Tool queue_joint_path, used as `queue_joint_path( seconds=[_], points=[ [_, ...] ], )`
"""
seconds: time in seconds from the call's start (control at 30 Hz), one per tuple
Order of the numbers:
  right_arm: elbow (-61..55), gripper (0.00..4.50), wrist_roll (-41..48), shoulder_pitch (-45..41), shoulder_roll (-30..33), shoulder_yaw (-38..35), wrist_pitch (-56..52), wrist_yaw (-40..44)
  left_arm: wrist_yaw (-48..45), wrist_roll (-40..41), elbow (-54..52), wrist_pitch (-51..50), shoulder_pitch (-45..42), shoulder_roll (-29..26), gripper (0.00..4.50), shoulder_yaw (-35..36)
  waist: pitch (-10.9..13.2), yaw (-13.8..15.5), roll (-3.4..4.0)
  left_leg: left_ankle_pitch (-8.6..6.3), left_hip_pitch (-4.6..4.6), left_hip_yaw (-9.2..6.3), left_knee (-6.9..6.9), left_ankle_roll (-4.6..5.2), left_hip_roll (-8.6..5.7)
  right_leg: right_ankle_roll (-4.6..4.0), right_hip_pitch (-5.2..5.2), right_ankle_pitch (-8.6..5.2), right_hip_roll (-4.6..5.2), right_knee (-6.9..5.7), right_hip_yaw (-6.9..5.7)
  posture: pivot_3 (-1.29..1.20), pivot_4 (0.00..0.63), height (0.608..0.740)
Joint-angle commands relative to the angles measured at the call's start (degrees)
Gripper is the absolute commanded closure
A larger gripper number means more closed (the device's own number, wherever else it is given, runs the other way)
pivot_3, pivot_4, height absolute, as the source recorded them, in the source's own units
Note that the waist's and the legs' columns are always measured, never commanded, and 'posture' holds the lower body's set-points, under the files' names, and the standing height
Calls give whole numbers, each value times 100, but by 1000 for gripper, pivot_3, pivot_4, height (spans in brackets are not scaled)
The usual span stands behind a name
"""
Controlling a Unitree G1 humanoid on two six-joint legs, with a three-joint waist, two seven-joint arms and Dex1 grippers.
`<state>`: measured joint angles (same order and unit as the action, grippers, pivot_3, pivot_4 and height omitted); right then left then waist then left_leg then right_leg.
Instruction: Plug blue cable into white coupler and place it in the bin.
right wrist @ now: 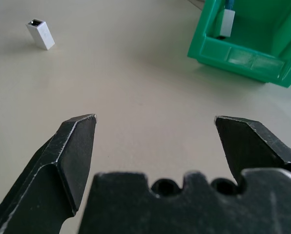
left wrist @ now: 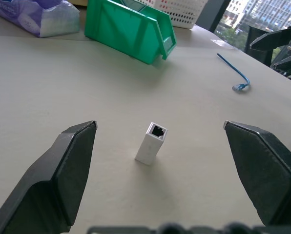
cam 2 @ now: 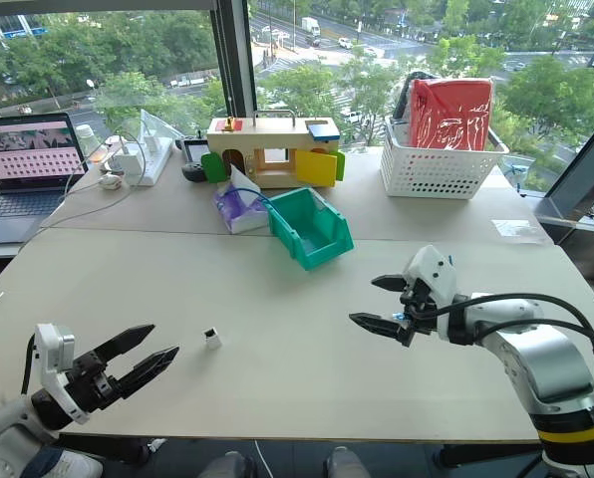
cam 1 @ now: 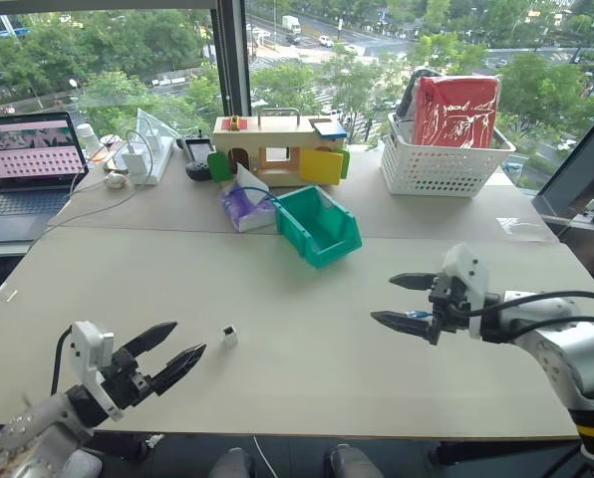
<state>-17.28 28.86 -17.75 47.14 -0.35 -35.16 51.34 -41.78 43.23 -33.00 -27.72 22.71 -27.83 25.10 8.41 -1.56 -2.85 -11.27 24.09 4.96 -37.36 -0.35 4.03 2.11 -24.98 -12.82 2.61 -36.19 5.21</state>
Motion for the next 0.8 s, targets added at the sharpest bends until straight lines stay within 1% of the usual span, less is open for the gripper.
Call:
queue_joint_path(
  seconds=[0.03, 0.1, 0.17, 0.27, 0.33, 0.43, 0.47, 0.53, 0.6, 0.67, 0.7, 0.73, 0.8],
  points=[
    [90, 13, -71, -218, 1, 42, 23, 129, 1062, -814, -762, -24, 231, 253, 0, -528, 0, 9, 0, 0, -1, 1, -1, 0, -1, -13, 1, -8, 0, 1, 2, 0, 150, 737],
    [114, 13, -98, -245, 19, 56, 53, 213, 1313, -1028, -969, 24, 323, 393, 0, -804, 0, 11, 0, 0, -1, 2, -1, 0, -4, -26, 1, -15, 0, 1, 7, 0, 150, 737],
    [73, 13, 2, -223, 51, -30, -10, 300, 1419, -824, -1098, -62, 330, 516, 0, -869, 0, 16, -1, 0, 0, 1, -2, 0, -4, -28, 1, -14, 0, 1, 7, 0, 150, 737],
    [-77, 13, 177, -103, 155, -195, -147, 429, 1244, -829, -962, 70, 215, 395, 0, -803, 0, 25, 1, 0, -1, 0, -2, 0, -4, -27, -1, -16, -2, -2, 5, 0, 150, 737],
    [-178, 13, 286, 18, 275, -313, -263, 507, 939, -643, -753, 125, 70, 212, 0, -605, 0, 42, 1, 0, -2, -1, -2, 0, -4, -26, -2, -18, -3, -2, 5, 0, 150, 737],
    [-87, 13, 114, 260, 648, -562, -163, 596, -109, 72, -292, 174, -326, -404, 0, -41, 1, 63, 2, 0, -1, 0, -2, 0, -4, -26, -3, -21, -2, -3, 4, 0, 150, 737],
    [15, 13, -74, 321, 788, -555, -29, 600, -410, 334, -144, 118, -506, -642, 0, 124, 1, 67, 2, 0, -1, 0, -2, 0, -3, -27, -4, -22, -2, -2, 3, 0, 150, 737],
    [408, 13, -725, 422, 1127, -332, 537, 634, -927, 939, 185, -280, -1100, -1303, 0, 320, 2, 86, 3, 0, -1, 2, -4, 0, -3, -27, -5, -24, 0, -1, 2, 0, 150, 737],
    [826, 13, -1013, 315, 1183, -149, 809, 674, -1336, 1290, 509, -606, -1789, -1944, 0, 300, 2, 85, 2, 0, 2, -1, -12, 0, -2, -28, -7, -25, -1, 1, -3, 0, 150, 737],
    [1190, 13, -1120, 130, 1084, 5, 934, 781, -1641, 1477, 824, -866, -2402, -2416, 0, 155, 2, 73, 3, 0, 1, 4, -21, 0, -2, -27, -3, -25, 1, 1, -1, 0, 150, 737],
    [1427, 13, -1149, 8, 1002, 103, 867, 821, -1844, 1531, 970, -977, -2688, -2624, 0, 48, 3, 39, 5, 0, 5, 5, -23, 0, -2, -27, -4, -24, 0, 2, 0, 0, 150, 737],
    [1700, 13, -1392, -93, 1005, 307, 1054, 900, -2016, 1582, 1130, -1088, -3005, -2798, 0, -71, 5, -6, 7, -1, 4, 8, -22, 1, -2, -26, -5, -24, 0, 2, 3, 0, 150, 737],
    [2188, 13, -1603, -334, 908, 521, 1223, 1015, -2258, 1523, 1399, -1175, -3599, -3012, 0, -337, 11, -36, 8, -4, 5, 9, -17, 5, -4, -25, -4, -23, -1, 0, 6, 0, 150, 737]
  ],
)
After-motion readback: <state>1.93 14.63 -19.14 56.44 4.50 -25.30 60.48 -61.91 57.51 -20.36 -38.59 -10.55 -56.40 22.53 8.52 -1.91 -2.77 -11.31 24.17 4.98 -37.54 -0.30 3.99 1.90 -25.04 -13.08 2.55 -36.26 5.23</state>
